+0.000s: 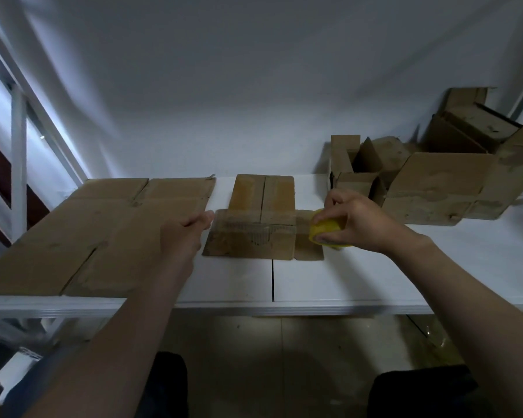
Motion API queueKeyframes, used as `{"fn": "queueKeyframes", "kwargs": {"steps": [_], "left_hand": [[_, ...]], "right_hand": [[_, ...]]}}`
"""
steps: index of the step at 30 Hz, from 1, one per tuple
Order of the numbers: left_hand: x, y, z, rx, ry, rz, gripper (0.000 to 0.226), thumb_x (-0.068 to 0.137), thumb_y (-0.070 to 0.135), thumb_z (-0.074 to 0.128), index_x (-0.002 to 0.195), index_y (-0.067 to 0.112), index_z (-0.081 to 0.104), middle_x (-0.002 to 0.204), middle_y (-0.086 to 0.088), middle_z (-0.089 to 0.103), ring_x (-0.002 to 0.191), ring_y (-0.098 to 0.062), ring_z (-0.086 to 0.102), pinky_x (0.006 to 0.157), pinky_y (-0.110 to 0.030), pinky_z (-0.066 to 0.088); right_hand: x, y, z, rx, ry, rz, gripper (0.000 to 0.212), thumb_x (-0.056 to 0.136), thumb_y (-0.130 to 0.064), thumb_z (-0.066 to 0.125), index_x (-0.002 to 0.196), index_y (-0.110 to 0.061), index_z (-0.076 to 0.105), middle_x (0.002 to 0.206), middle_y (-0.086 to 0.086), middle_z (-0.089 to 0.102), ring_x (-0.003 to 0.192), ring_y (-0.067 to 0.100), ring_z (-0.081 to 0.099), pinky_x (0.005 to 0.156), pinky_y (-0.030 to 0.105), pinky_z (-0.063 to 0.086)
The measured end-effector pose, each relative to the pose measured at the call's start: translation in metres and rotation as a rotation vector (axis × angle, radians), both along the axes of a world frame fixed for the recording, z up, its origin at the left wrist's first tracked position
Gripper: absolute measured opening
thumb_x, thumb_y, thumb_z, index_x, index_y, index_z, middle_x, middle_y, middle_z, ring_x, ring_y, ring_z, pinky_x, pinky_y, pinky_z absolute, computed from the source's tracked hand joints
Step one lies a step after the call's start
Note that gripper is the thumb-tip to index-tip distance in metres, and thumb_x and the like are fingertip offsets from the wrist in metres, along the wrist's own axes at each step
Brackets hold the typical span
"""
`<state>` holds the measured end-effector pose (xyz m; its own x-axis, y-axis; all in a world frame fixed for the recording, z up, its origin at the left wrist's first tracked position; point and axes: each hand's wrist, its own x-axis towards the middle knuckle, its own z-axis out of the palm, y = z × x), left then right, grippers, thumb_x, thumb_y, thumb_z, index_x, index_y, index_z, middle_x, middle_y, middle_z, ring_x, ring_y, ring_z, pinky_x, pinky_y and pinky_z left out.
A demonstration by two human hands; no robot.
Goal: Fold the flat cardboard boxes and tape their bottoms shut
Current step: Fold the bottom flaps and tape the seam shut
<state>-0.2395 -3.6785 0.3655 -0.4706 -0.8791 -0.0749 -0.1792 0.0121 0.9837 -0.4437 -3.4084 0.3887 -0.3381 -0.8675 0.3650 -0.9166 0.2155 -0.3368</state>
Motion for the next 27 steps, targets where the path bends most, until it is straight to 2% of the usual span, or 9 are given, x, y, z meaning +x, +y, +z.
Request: {"fn": "queueKeyframes", "kwargs": {"steps": [3, 6, 10, 15, 18, 22, 27], "left_hand": [[-0.003, -0.001, -0.008, -0.013, 0.014, 0.004, 0.031, 0.089, 0.033, 0.075, 0.115, 0.016, 0.075, 0.094, 0.002, 0.075, 0.069, -0.010, 0.057, 0.061, -0.024, 0.047], [-0.006, -0.003, -0.013, -0.024, 0.037, 0.007, 0.031, 0.090, 0.032, 0.075, 0.115, 0.014, 0.075, 0.093, 0.007, 0.073, 0.081, -0.006, 0.063, 0.071, -0.025, 0.050], [-0.012, -0.008, -0.023, -0.009, 0.058, 0.022, 0.034, 0.088, 0.032, 0.076, 0.116, 0.012, 0.074, 0.103, 0.002, 0.074, 0.088, -0.013, 0.063, 0.080, -0.028, 0.050], [-0.027, -0.020, -0.042, 0.067, 0.072, 0.035, 0.027, 0.088, 0.031, 0.076, 0.110, 0.015, 0.075, 0.090, 0.011, 0.070, 0.079, -0.003, 0.059, 0.084, -0.030, 0.052], [-0.036, -0.025, -0.048, 0.083, 0.071, 0.013, 0.026, 0.092, 0.032, 0.073, 0.111, 0.015, 0.074, 0.089, 0.012, 0.069, 0.082, -0.004, 0.062, 0.078, -0.027, 0.054], [-0.049, -0.031, -0.058, 0.039, 0.049, -0.009, 0.025, 0.095, 0.032, 0.068, 0.113, 0.017, 0.076, 0.096, 0.010, 0.073, 0.094, -0.013, 0.069, 0.090, -0.040, 0.058], [-0.068, -0.026, -0.063, -0.021, 0.056, -0.009, 0.014, 0.099, 0.028, 0.062, 0.104, 0.027, 0.075, 0.095, 0.012, 0.073, 0.092, -0.009, 0.068, 0.075, -0.023, 0.054]], "right_hand": [[-0.003, -0.006, -0.007, -0.004, 0.054, 0.019, 0.029, 0.076, -0.036, 0.087, 0.103, -0.032, 0.079, 0.088, -0.006, 0.049, 0.085, 0.014, 0.047, 0.065, 0.038, 0.048], [-0.010, -0.014, -0.012, -0.005, 0.074, 0.028, 0.028, 0.076, -0.038, 0.086, 0.103, -0.033, 0.079, 0.086, -0.009, 0.046, 0.081, 0.013, 0.045, 0.062, 0.038, 0.047], [-0.011, -0.023, -0.020, -0.002, 0.036, 0.018, 0.028, 0.076, -0.034, 0.087, 0.103, -0.031, 0.080, 0.085, -0.006, 0.049, 0.079, 0.014, 0.047, 0.064, 0.028, 0.041], [-0.015, -0.032, -0.035, 0.019, -0.012, -0.035, 0.032, 0.076, -0.031, 0.088, 0.106, -0.028, 0.079, 0.092, -0.001, 0.056, 0.088, 0.019, 0.051, 0.067, 0.013, 0.033], [-0.021, -0.040, -0.038, 0.037, -0.023, -0.054, 0.033, 0.076, -0.028, 0.088, 0.107, -0.025, 0.079, 0.094, 0.002, 0.058, 0.088, 0.021, 0.053, 0.068, 0.021, 0.039], [-0.026, -0.047, -0.045, 0.032, -0.034, -0.035, 0.035, 0.073, -0.029, 0.089, 0.106, -0.025, 0.079, 0.094, 0.000, 0.058, 0.087, 0.022, 0.055, 0.072, 0.036, 0.051], [-0.029, -0.051, -0.051, -0.020, -0.066, -0.032, 0.036, 0.071, -0.026, 0.091, 0.105, -0.025, 0.080, 0.091, 0.000, 0.058, 0.082, 0.021, 0.057, 0.070, 0.036, 0.052]]}}
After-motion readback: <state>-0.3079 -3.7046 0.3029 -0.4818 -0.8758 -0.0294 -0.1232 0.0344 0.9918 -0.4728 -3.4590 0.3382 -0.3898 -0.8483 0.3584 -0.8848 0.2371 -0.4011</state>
